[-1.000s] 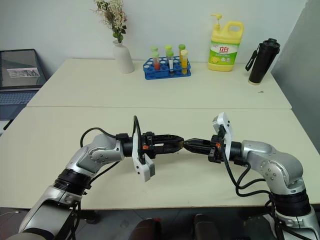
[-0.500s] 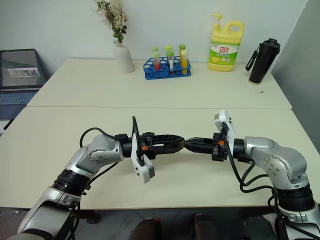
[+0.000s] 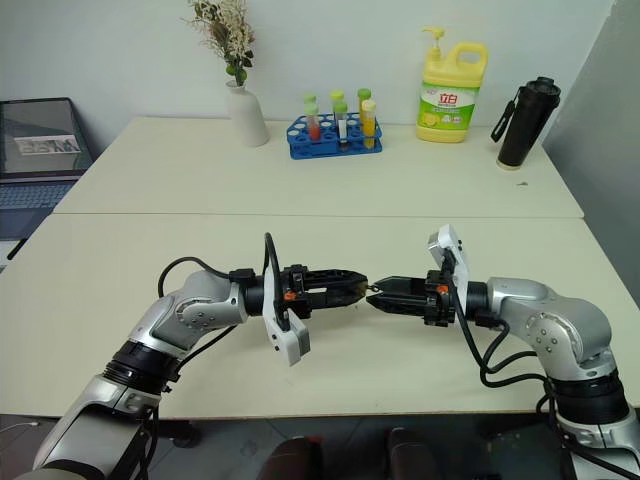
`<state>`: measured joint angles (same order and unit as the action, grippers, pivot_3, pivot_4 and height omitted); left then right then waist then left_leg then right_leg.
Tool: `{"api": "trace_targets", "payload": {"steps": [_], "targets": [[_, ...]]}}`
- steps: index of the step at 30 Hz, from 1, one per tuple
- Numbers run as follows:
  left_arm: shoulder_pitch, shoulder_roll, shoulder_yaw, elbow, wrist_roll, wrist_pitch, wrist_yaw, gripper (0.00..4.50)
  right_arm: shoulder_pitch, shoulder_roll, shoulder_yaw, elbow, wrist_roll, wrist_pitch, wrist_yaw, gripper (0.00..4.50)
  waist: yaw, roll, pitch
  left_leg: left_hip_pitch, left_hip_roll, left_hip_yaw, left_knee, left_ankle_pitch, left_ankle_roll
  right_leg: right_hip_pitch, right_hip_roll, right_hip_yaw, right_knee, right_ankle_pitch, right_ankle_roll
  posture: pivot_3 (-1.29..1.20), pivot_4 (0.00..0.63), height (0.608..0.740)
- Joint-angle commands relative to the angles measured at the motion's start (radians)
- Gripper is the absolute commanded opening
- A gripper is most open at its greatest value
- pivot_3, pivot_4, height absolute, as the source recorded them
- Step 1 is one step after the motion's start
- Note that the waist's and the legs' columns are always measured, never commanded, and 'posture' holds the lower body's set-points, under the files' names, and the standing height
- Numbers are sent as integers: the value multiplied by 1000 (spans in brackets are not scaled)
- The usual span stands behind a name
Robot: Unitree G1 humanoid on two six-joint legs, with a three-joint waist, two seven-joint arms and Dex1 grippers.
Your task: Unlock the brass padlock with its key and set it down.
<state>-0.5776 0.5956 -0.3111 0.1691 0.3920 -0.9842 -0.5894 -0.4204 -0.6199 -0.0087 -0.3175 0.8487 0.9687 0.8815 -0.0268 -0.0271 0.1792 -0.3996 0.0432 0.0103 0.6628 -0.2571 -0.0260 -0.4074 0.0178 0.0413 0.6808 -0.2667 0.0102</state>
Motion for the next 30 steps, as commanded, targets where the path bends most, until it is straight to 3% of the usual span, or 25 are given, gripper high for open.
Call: {"api": "trace_targets", "payload": {"steps": [1,7,16,25,30], "targets": [[-1,10,6,-31,-12,2,14,966,-15,2,-26,-7,26,-2,2,1810,0,0,0,0,0,0,0,0,0,0,0,0,0,0,0,0,150,740],[11,19,1,-40,4,-10,14,966,-16,-3,-29,-3,45,9,13,0,0,0,0,0,0,0,0,0,0,0,0,0,0,0,0,0,150,740],[20,22,-1,-45,16,-18,19,966,-28,-13,-28,8,59,28,22,0,0,0,0,0,0,0,0,0,0,0,0,0,0,0,0,0,150,740],[30,16,6,-54,54,-23,49,966,-106,-18,-31,83,154,230,-11,0,0,0,0,0,0,0,0,0,0,0,0,0,0,0,-1,0,150,740],[35,8,18,-60,108,-32,96,966,-164,37,-85,170,243,437,-131,0,0,0,0,0,1,0,0,0,0,0,0,0,0,2,-4,0,150,740]]}}
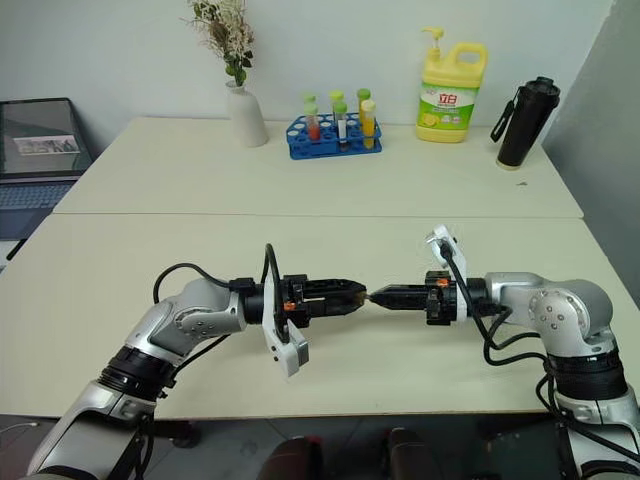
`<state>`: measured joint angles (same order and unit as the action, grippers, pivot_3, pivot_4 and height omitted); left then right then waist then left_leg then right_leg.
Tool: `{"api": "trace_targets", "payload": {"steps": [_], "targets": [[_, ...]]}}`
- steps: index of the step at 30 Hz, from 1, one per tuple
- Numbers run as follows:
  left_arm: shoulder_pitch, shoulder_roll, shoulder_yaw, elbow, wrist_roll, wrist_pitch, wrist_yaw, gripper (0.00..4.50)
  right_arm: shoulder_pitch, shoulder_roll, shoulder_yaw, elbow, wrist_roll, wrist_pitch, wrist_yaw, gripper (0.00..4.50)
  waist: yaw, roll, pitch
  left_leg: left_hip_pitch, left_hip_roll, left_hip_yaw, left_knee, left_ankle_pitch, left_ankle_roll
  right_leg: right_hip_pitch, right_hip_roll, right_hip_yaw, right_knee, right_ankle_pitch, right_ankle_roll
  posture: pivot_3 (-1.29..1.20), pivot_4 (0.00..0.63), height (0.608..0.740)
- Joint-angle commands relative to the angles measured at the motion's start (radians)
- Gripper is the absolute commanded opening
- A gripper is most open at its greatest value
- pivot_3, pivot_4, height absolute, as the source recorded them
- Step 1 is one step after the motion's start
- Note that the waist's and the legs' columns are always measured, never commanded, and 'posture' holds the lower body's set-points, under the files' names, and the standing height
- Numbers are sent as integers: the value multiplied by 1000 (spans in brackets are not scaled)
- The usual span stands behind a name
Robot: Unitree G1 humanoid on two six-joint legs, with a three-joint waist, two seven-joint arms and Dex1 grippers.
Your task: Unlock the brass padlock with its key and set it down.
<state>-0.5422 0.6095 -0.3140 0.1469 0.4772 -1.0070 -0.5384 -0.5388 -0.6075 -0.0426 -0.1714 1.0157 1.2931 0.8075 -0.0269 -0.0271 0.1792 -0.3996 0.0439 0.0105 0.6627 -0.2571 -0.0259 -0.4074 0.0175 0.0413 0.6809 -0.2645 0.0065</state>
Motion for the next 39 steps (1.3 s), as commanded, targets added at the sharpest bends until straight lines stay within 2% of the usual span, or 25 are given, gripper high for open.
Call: {"api": "trace_targets", "payload": {"steps": [1,9,13,18,21,25,29,31,39], "targets": [[0,-7,22,-39,32,-8,52,966,-55,34,-61,36,83,142,-80,0,0,0,0,0,0,0,0,0,0,0,0,0,0,1,-1,0,150,740],[2,-10,15,-40,88,-8,101,966,-123,91,-113,135,115,319,-200,0,0,0,0,0,0,0,0,0,0,0,0,0,0,1,-1,0,150,740],[5,-12,14,-40,98,0,115,966,-137,94,-108,145,142,321,-224,0,-1,0,0,0,0,0,0,0,0,0,0,0,0,0,-1,0,150,740],[11,-9,16,-40,93,16,123,966,-117,70,-58,47,56,216,-199,0,-1,0,0,0,0,-1,0,0,0,0,0,0,0,-2,3,0,150,740],[13,-8,21,-40,79,35,124,966,-76,30,-10,-26,7,102,-119,586,-1,0,0,-1,0,-1,0,0,0,-1,0,0,0,-2,4,0,150,740],[19,-10,23,-30,58,59,129,966,-34,-113,107,-93,-177,-193,96,2023,0,0,0,-1,-1,-1,0,0,0,-1,-1,0,-1,-2,4,0,150,740],[12,-4,17,-31,59,56,133,966,8,-155,145,-103,-283,-369,172,3429,0,0,0,-1,-1,-1,0,0,0,-1,-1,0,-1,-2,4,0,150,740],[6,-4,15,-30,58,54,132,966,30,-138,133,-117,-299,-415,171,3481,-1,0,0,-1,0,0,0,0,0,-1,0,-1,0,-2,4,0,150,740],[-10,-8,11,-23,51,50,132,966,37,-19,108,-137,-280,-399,78,3481,-1,0,0,0,0,-1,0,0,0,-1,0,0,0,-2,4,0,150,740]]}}
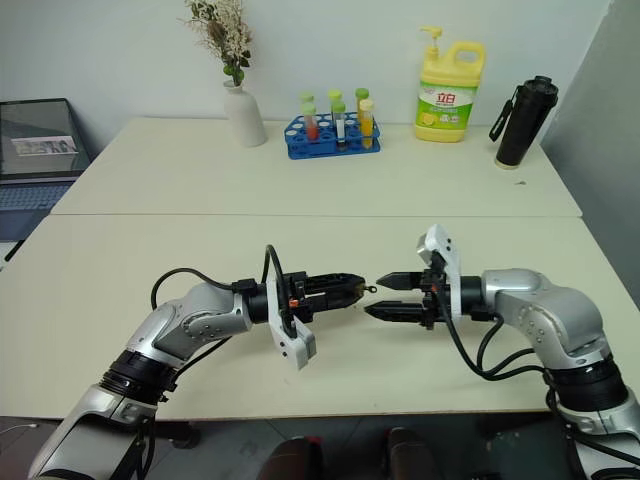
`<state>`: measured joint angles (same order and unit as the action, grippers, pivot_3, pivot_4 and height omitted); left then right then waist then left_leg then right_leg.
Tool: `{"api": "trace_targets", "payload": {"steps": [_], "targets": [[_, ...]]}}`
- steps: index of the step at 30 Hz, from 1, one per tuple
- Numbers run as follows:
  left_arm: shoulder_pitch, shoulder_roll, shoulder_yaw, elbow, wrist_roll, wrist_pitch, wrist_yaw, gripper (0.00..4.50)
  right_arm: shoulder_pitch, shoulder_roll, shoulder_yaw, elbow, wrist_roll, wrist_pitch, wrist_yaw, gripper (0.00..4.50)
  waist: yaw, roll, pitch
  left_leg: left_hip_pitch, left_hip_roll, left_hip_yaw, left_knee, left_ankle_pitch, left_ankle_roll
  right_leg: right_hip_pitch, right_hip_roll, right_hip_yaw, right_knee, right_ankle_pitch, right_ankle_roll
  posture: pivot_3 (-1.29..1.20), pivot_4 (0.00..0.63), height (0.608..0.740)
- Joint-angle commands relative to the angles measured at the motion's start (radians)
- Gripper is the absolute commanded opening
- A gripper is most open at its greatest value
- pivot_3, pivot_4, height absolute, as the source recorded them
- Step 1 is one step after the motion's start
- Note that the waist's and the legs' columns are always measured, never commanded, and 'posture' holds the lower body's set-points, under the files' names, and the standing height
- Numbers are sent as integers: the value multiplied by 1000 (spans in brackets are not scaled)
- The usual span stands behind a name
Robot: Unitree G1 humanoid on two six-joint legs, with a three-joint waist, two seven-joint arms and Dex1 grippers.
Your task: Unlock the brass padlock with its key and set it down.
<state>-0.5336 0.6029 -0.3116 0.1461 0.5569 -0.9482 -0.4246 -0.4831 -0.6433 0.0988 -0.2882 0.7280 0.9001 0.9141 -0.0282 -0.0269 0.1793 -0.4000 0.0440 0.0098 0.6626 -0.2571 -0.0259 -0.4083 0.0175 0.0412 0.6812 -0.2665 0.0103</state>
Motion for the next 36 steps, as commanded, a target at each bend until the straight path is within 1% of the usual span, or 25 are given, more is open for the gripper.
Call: {"api": "trace_targets", "payload": {"steps": [1,4,8,9,11,12,13,15,17,18,19,26,31,33,36], "targets": [[-20,-3,9,-23,-28,-8,18,966,-26,37,-38,-12,21,11,-44,3481,0,0,0,0,0,0,0,0,0,0,0,0,0,0,0,0,150,740],[-21,-2,10,-21,-25,-8,20,966,-39,81,-59,4,67,59,-74,3481,0,0,0,0,0,0,0,0,0,0,0,0,0,0,-1,0,150,740],[-20,-2,12,-22,-18,-7,24,966,-53,109,-69,27,71,73,-91,3481,0,0,0,0,0,0,0,0,0,0,0,0,0,1,-1,0,150,740],[-19,-2,13,-23,-19,-6,24,966,-56,113,-70,32,70,74,-94,3312,0,0,0,0,0,0,0,0,0,0,0,0,0,1,-1,0,150,740],[-17,0,13,-25,-19,-7,25,966,-58,116,-70,35,68,74,-94,2910,0,0,0,0,0,0,0,0,0,0,0,0,0,1,-1,0,150,740],[-16,1,14,-26,-19,-6,25,966,-59,116,-69,35,68,74,-93,2583,0,0,0,0,0,0,0,0,0,0,0,0,0,1,-1,0,150,740],[-15,1,14,-26,-17,-6,26,966,-58,117,-68,34,69,76,-91,2136,0,0,0,0,0,0,0,0,0,0,0,0,0,1,-1,0,150,740],[-15,2,14,-26,-16,-6,29,966,-58,118,-66,33,71,79,-89,1379,0,0,0,0,0,0,0,0,0,0,0,0,0,1,-1,0,150,740],[-16,3,13,-25,-14,-5,33,966,-55,117,-60,31,66,77,-85,693,0,0,0,0,0,0,0,0,0,0,0,0,0,1,-1,0,150,740],[-15,3,12,-27,-14,-3,33,966,-54,115,-59,29,66,77,-84,486,0,0,0,0,0,0,0,0,0,0,0,0,0,1,-1,0,150,740],[-15,2,12,-28,-14,-3,34,966,-53,114,-59,28,67,78,-82,181,0,0,0,0,0,0,0,0,0,0,0,0,0,1,-1,0,150,740],[-14,-2,10,-25,-15,-1,39,966,-55,112,-60,29,79,81,-72,166,0,0,0,0,0,0,0,0,0,0,0,0,0,1,-1,0,150,740],[-5,-7,4,-27,-74,-11,28,966,-56,108,-53,23,69,63,-57,166,0,0,0,0,0,0,0,0,0,0,0,0,0,1,-1,0,150,740],[2,-7,2,-32,-132,1,11,1718,-57,108,-52,24,62,53,-56,166,0,0,0,0,0,0,0,0,0,0,0,0,0,1,-1,0,150,740],[15,8,0,-45,-164,26,-25,2636,-58,109,-54,27,57,45,-59,166,0,0,0,0,0,0,0,0,0,0,0,0,0,1,-1,0,150,740]]}}
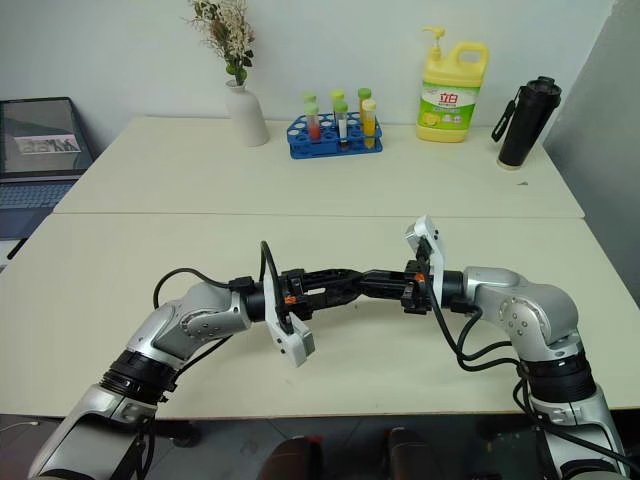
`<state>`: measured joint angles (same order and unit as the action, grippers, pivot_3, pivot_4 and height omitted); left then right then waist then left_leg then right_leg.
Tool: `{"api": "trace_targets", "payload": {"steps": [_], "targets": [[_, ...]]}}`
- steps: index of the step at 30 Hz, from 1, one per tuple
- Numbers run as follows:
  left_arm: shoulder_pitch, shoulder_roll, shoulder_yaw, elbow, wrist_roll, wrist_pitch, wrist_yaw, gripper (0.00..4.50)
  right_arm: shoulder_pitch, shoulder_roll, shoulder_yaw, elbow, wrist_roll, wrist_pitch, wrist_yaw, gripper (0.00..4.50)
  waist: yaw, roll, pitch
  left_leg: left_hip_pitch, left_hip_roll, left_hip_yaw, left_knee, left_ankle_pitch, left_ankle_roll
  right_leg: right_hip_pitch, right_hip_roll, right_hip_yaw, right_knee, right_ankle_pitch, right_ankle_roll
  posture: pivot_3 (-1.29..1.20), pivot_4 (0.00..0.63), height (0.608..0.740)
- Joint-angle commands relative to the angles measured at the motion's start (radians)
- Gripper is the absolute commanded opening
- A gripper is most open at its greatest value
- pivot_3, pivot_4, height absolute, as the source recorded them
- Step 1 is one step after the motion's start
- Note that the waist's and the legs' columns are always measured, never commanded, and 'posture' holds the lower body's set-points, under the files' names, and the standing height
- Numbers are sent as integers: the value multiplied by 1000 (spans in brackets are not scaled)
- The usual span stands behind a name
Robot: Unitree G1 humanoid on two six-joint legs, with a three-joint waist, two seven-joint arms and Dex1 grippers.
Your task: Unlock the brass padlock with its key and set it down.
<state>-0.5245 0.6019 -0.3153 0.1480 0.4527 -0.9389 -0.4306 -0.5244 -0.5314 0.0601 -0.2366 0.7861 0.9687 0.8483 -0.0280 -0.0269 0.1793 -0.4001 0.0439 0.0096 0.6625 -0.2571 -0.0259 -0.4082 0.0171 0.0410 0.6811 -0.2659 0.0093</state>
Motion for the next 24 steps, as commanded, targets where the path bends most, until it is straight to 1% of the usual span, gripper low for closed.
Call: {"api": "trace_targets", "payload": {"steps": [1,5,6,9,10,12,14,16,18,19,20,22,23,24], "targets": [[13,18,7,-49,-57,16,-24,2985,-18,-2,-16,-21,-4,-26,6,166,0,0,0,0,0,0,0,0,0,0,0,0,0,0,0,0,150,740],[47,48,30,-83,-78,14,-31,4302,-15,-12,-1,-11,-53,-68,13,166,-1,0,0,0,0,0,0,0,0,0,0,0,0,0,0,0,150,740],[70,58,41,-111,-107,37,-38,4500,-11,-22,11,-7,-81,-93,21,166,-1,0,0,0,0,0,0,0,0,0,0,0,0,0,0,0,150,740],[124,89,48,-181,-190,98,-81,4500,-6,-27,15,6,-111,-122,28,166,-1,0,0,0,0,0,0,0,0,0,0,0,0,0,0,0,150,740],[147,94,51,-214,-247,144,-100,4318,-5,-28,15,10,-119,-131,31,166,-1,0,0,0,0,0,0,0,0,0,0,0,0,0,0,0,150,740],[173,98,59,-258,-317,208,-124,3848,-4,-31,16,16,-133,-145,38,166,-1,0,0,0,0,0,0,0,0,0,0,0,0,0,0,0,150,740],[185,97,67,-290,-358,249,-142,3233,-3,-31,16,18,-141,-151,44,166,-1,0,0,0,0,0,0,0,0,0,0,0,0,-1,1,0,150,740],[167,90,103,-326,-492,408,-169,2537,-4,-43,26,15,-171,-195,65,166,0,0,0,0,0,0,0,0,0,0,0,0,0,-1,1,0,150,740],[147,84,130,-340,-565,523,-188,1912,-5,-47,30,14,-186,-222,77,166,1,0,0,0,0,0,0,0,0,0,0,0,0,-1,1,0,150,740],[132,77,140,-330,-615,600,-206,1512,-8,-43,28,12,-185,-225,78,166,0,0,0,0,0,-1,0,0,0,0,0,0,0,-1,1,0,150,740],[124,71,147,-326,-648,654,-220,1260,-11,-41,27,11,-185,-228,79,166,0,0,0,0,0,0,0,0,0,0,1,0,0,-1,1,0,150,740],[87,48,154,-297,-753,809,-272,605,-13,-42,26,-1,-181,-240,94,166,-1,0,0,0,0,0,0,0,0,0,4,0,0,-1,1,0,150,740],[72,38,158,-287,-786,859,-293,306,-14,-42,26,-6,-179,-245,100,166,-1,0,0,0,0,0,0,0,0,0,5,0,0,-1,1,0,150,740],[45,29,150,-262,-825,922,-341,12,-15,-42,23,-16,-172,-247,105,166,0,0,0,0,0,0,0,0,0,0,5,0,0,-1,1,0,150,740]]}}
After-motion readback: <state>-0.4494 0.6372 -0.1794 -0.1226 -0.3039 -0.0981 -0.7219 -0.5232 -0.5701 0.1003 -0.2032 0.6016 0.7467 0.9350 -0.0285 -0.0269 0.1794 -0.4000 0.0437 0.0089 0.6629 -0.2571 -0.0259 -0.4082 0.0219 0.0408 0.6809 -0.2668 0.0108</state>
